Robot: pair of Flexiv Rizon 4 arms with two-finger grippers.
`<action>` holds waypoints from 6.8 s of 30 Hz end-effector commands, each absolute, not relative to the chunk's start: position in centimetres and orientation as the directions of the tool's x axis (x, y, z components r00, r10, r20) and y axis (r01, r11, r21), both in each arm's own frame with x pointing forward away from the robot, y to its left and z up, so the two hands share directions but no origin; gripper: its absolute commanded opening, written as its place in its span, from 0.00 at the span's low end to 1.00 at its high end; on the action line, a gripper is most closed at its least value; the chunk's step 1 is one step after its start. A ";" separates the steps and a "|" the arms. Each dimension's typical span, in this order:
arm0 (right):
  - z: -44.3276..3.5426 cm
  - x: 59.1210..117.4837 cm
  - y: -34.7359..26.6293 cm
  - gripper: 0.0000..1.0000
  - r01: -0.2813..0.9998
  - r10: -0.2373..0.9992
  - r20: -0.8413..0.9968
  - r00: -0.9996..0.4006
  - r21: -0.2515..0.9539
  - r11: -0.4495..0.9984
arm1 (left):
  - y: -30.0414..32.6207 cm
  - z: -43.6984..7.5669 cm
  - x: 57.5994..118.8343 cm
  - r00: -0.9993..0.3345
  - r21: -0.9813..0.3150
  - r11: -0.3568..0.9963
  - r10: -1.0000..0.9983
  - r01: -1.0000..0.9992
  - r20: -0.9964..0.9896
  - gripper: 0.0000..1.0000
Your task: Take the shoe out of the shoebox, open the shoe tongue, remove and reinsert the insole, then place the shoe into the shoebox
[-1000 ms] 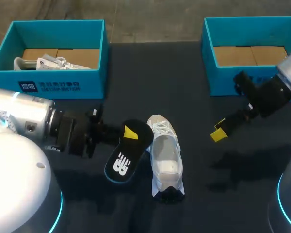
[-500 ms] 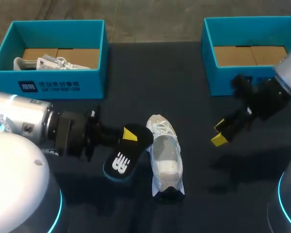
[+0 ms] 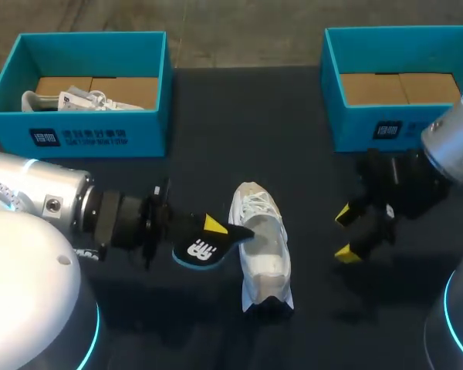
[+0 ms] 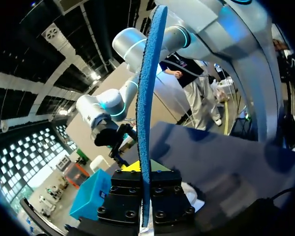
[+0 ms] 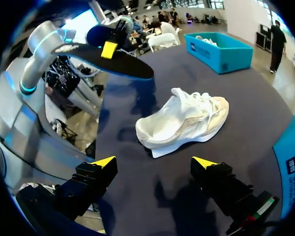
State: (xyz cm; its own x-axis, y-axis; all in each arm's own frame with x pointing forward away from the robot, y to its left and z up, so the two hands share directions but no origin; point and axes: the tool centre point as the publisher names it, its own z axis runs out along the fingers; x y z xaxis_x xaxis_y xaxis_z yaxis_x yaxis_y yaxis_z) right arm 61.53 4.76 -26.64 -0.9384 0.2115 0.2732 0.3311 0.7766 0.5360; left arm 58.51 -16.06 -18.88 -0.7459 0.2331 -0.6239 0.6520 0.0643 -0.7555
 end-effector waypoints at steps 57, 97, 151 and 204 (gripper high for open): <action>-38.2 62.1 7.4 1.00 0.027 0.050 -0.055 -0.997 0.363 0.931 | -20.6 -24.4 56.4 -0.861 -0.861 0.021 0.016 0.509 -0.509 0.00; -37.2 61.5 8.6 1.00 0.085 0.099 -0.020 -0.995 0.375 0.923 | -21.4 -26.2 57.7 -0.824 -0.825 -0.043 0.032 0.564 -0.565 0.00; -36.8 61.4 8.2 1.00 0.092 0.119 -0.044 -0.992 0.390 0.916 | -22.9 -29.0 59.6 -0.865 -0.865 -0.008 -0.029 0.501 -0.501 0.00; -36.8 61.4 8.2 1.00 0.092 0.119 -0.044 -0.992 0.390 0.916 | -23.6 -33.4 62.9 -0.834 -0.836 0.018 -0.055 0.549 -0.549 0.00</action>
State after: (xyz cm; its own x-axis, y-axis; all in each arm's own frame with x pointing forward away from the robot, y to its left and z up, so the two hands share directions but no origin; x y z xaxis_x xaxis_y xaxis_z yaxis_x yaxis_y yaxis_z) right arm 61.59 8.24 -36.78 -0.9922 0.1174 -0.0414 0.0922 0.9164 0.3894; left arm 62.76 -23.13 -33.01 -0.8351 -0.0510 -0.5478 0.5479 0.0131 -0.8365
